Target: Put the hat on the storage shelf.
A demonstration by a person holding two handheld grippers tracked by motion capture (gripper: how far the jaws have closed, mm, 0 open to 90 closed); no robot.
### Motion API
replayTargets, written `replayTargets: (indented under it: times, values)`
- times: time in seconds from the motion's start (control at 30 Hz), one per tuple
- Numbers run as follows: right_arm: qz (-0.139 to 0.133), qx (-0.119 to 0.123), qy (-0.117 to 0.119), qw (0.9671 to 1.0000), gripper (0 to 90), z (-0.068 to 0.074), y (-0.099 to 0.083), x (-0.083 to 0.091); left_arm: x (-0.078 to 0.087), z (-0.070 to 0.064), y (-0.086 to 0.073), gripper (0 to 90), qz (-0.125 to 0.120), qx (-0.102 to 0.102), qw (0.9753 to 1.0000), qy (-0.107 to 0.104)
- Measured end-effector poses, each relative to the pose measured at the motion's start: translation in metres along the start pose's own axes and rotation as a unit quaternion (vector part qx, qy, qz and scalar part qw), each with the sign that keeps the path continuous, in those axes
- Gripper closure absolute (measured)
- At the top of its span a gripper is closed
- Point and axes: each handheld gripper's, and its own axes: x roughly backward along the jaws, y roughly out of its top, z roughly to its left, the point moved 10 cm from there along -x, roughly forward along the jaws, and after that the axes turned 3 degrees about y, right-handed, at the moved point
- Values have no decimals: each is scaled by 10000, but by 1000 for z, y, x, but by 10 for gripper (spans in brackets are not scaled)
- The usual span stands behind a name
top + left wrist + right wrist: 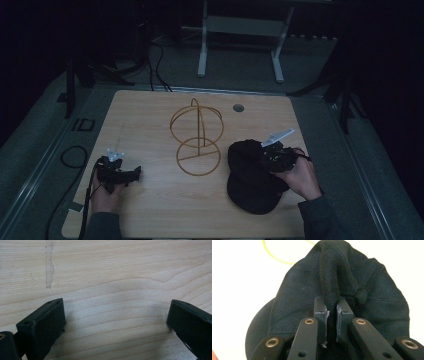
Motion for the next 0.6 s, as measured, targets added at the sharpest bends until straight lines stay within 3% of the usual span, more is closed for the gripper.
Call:
replayTargets:
  times: [0.6]
  values:
    - [-141,21,-142,9998,817,-10,12,18,0,0,0,18,5,1,10000,-1]
